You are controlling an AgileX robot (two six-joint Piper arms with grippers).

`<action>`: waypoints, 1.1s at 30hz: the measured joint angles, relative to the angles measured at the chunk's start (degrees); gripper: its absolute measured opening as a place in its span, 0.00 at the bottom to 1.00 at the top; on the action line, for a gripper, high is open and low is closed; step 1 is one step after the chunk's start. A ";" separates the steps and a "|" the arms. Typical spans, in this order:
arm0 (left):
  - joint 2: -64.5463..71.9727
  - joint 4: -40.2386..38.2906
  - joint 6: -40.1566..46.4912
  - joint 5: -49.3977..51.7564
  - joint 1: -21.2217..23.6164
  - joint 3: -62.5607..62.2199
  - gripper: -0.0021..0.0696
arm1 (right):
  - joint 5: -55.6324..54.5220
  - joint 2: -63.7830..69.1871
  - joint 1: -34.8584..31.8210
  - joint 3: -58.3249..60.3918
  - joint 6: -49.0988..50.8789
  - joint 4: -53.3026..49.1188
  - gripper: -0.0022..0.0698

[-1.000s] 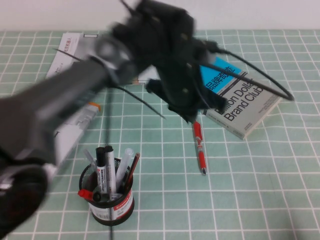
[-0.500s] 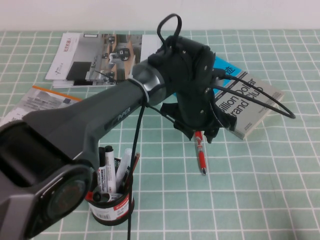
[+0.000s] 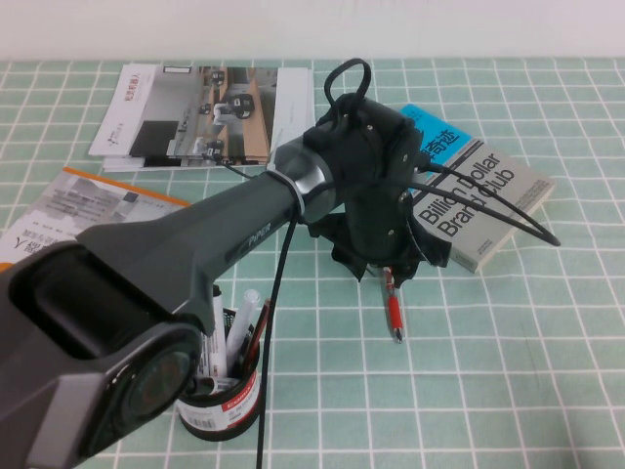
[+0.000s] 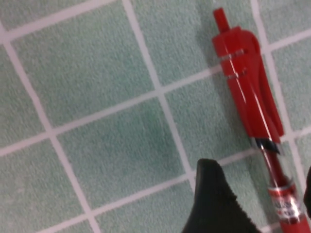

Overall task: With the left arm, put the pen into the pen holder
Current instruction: Pick up the pen on the table

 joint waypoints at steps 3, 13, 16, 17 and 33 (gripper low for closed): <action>0.83 0.11 -0.01 0.00 0.00 -0.41 0.51 | 0.00 0.00 0.00 0.00 0.00 0.00 0.00; 1.48 0.39 -0.36 -0.05 -0.34 -0.53 0.47 | 0.00 0.00 0.00 0.00 0.00 0.00 0.00; 1.48 0.39 -0.26 0.83 -0.46 -0.53 0.33 | 0.00 0.00 0.00 0.00 0.00 0.00 0.00; 1.48 0.39 0.04 1.16 -0.46 -0.53 0.26 | 0.00 0.00 0.00 0.00 0.00 0.00 0.00; -4.70 0.35 7.79 2.04 -1.33 0.27 0.12 | 0.00 0.00 0.00 0.00 0.00 0.00 0.00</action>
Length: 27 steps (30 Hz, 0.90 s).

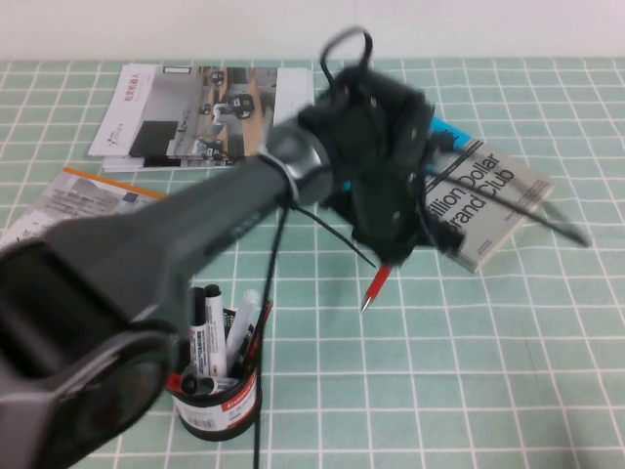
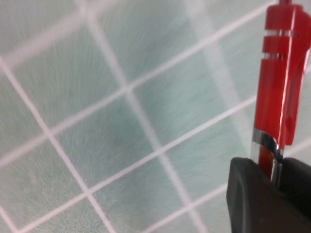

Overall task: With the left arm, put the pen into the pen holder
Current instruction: Pick up the pen on the table, then place the pen onto the pen holder

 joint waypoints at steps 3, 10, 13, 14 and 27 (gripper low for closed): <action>-6.91 0.48 0.82 -5.30 -1.07 3.39 0.12 | 0.00 0.00 0.00 0.00 0.00 0.00 0.00; -25.23 0.74 2.46 -19.40 -1.87 22.07 0.12 | 0.00 0.00 0.00 0.00 0.00 0.00 0.00; -33.44 1.09 2.71 -26.18 -1.87 32.33 0.12 | 0.00 0.00 0.00 0.00 0.00 0.00 0.00; -36.27 1.09 2.87 -29.00 -1.87 36.16 0.12 | 0.00 0.00 0.00 0.00 0.00 0.00 0.00; -66.92 1.67 8.02 -65.42 -1.96 77.78 0.12 | 0.00 0.00 0.00 0.00 0.00 0.00 0.00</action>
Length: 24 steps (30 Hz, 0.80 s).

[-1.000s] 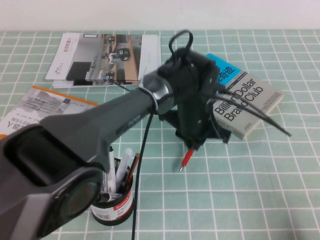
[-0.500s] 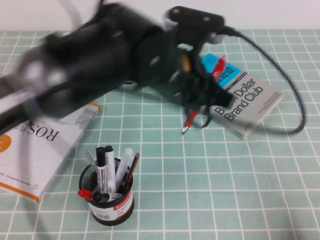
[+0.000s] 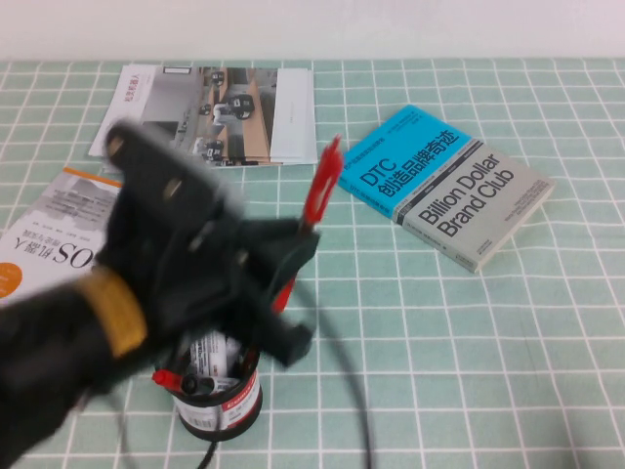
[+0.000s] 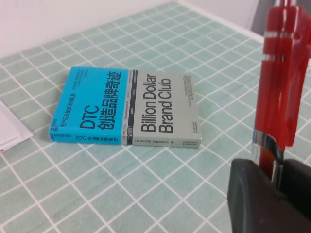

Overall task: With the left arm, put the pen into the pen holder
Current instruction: Place the pen onto the pen holder

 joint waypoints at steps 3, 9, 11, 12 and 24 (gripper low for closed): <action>-3.79 0.00 0.00 -7.75 0.00 8.09 0.12 | 0.00 0.00 0.00 0.00 0.00 0.00 0.00; -9.25 0.00 0.00 -25.49 0.00 21.45 0.12 | 0.00 0.00 0.00 0.00 0.00 0.00 0.00; -9.85 -0.26 0.00 -28.67 0.00 24.58 0.12 | 0.00 0.00 0.00 0.00 0.00 0.00 0.00; -9.99 -0.42 0.00 -29.58 0.00 25.62 0.12 | 0.00 0.00 0.00 0.00 0.00 0.00 0.00; -9.46 -7.98 7.05 -33.91 0.00 28.92 0.12 | 0.00 0.00 0.00 0.00 0.00 0.00 0.00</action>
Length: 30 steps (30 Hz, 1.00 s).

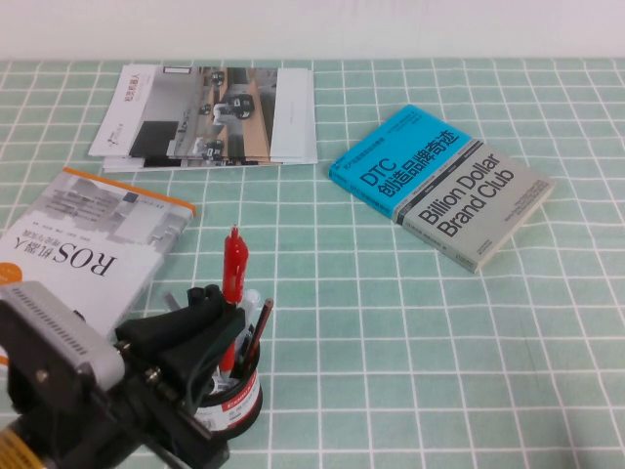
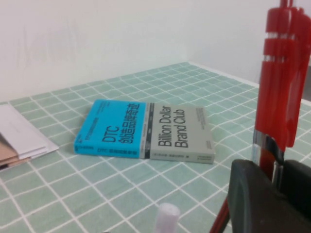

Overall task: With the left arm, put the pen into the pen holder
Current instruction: Place the pen onto the pen holder

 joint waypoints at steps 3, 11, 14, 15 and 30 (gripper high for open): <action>2.64 -1.72 0.46 -1.49 0.00 0.00 0.12 | 0.00 0.00 0.00 0.00 0.00 0.00 0.00; 10.79 -3.16 1.00 -8.67 0.00 0.00 0.12 | 0.00 0.00 0.00 0.00 0.00 0.00 0.00; 13.11 -3.79 1.23 -10.37 0.00 0.00 0.12 | 0.00 0.00 0.00 0.00 0.00 0.00 0.00; 13.71 -3.90 1.23 -10.82 0.00 0.00 0.12 | 0.00 0.00 0.00 0.00 0.00 0.00 0.00; 15.21 -4.70 1.32 -13.97 0.00 2.79 0.12 | 0.00 0.00 0.00 0.00 0.00 0.00 0.00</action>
